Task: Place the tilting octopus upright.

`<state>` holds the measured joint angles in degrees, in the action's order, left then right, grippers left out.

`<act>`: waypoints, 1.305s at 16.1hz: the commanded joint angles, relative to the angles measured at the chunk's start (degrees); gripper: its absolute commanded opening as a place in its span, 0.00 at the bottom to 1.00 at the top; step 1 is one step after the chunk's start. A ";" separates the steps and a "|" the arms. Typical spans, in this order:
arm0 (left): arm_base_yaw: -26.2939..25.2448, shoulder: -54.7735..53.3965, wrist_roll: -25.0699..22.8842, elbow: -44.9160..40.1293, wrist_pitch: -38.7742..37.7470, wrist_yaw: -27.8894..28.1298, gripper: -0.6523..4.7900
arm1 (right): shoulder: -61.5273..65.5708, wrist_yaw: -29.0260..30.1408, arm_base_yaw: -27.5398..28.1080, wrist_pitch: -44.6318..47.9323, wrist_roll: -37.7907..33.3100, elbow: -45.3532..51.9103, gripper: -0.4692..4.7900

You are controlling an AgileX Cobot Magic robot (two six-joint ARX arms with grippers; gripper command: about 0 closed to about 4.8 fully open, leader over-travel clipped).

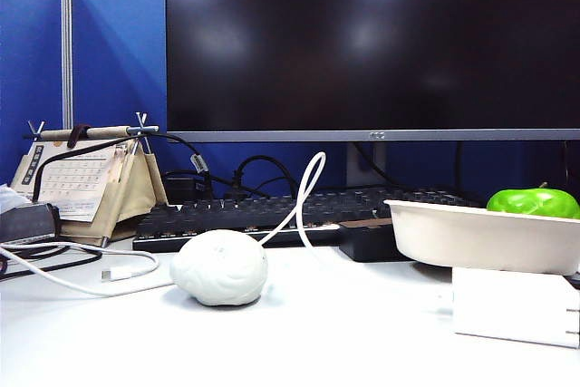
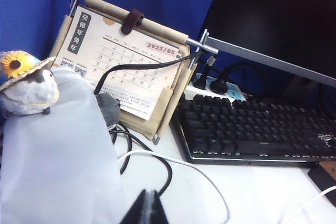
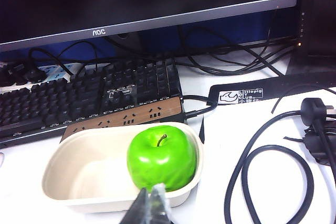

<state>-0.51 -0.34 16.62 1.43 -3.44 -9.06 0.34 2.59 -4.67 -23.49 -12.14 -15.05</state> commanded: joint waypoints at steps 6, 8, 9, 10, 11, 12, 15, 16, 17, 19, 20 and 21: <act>-0.07 0.15 0.31 0.15 0.94 -0.39 0.11 | 0.02 -0.09 -0.04 0.59 -0.04 -0.11 0.08; -0.07 0.15 0.33 0.15 0.94 -0.39 0.11 | 0.02 -0.09 -0.04 0.59 -0.04 -0.11 0.08; -0.07 0.15 0.31 0.15 0.94 -0.39 0.11 | 0.00 -0.09 -0.04 0.59 -0.04 -0.11 0.08; -0.07 0.15 0.31 0.15 0.94 -0.39 0.11 | -0.02 -0.09 -0.04 0.59 -0.04 -0.11 0.08; -0.07 0.15 0.31 0.15 0.94 -0.39 0.11 | -0.07 -0.09 -0.07 0.59 -0.04 -0.11 0.08; -0.07 0.15 0.33 0.15 0.94 -0.39 0.11 | -0.22 -0.09 -0.07 0.59 0.17 -0.09 0.08; -0.07 0.15 0.31 0.15 0.94 -0.39 0.11 | -0.22 -1.20 0.04 4.68 1.14 1.42 0.08; -0.07 0.15 0.31 0.15 0.92 -0.37 0.11 | -0.22 -1.05 0.20 9.27 1.44 3.41 0.08; -0.07 0.15 0.31 0.15 0.92 -0.39 0.11 | -0.22 1.01 0.96 13.60 1.46 5.60 0.08; -0.07 0.15 0.33 0.15 0.92 -0.39 0.11 | -0.22 6.01 3.54 19.71 1.44 9.33 0.08; -0.07 0.15 0.33 0.15 0.92 -0.37 0.11 | -0.22 7.63 5.44 20.50 1.46 10.32 0.08; -0.07 0.15 0.33 0.15 0.92 -0.37 0.11 | -0.22 7.85 7.15 20.76 1.51 10.86 0.08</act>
<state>-0.51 -0.34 16.80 1.43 -3.44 -9.06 0.25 9.82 1.48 -4.54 -10.85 -4.36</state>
